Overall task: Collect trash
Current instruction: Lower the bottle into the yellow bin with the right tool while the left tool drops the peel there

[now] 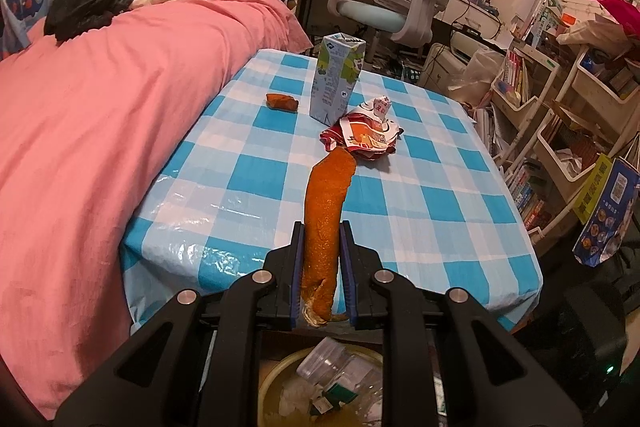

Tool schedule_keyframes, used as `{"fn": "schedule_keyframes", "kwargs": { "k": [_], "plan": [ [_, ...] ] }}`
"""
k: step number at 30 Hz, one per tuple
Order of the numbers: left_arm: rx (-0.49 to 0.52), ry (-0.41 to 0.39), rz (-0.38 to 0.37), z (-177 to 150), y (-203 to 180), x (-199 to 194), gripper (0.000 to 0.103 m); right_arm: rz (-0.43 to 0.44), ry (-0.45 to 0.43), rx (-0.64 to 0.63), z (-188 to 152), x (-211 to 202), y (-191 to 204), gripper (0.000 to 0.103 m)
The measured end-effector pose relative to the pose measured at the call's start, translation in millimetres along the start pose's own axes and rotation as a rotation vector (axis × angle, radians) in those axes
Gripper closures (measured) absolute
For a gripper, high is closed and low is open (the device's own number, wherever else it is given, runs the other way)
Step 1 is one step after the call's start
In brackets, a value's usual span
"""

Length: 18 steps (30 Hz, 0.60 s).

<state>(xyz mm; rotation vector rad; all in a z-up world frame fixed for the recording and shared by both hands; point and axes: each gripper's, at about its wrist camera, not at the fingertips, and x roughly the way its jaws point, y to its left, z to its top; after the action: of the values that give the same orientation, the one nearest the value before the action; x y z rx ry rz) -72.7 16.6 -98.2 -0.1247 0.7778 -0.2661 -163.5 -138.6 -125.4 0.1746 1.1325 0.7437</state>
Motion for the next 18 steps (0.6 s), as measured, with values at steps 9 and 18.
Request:
{"fn": "schedule_keyframes", "kwargs": {
  "k": [9,18],
  "plan": [
    [0.003,0.001,0.0,-4.4,-1.4,-1.7,0.086,0.008,-0.021,0.029,2.9,-5.2,-5.9,0.038],
    [0.019,0.017,-0.004,-14.2,-8.1,-4.1,0.086,-0.007,-0.089,0.07,6.8,-14.2,-12.9,0.038]
  ]
}}
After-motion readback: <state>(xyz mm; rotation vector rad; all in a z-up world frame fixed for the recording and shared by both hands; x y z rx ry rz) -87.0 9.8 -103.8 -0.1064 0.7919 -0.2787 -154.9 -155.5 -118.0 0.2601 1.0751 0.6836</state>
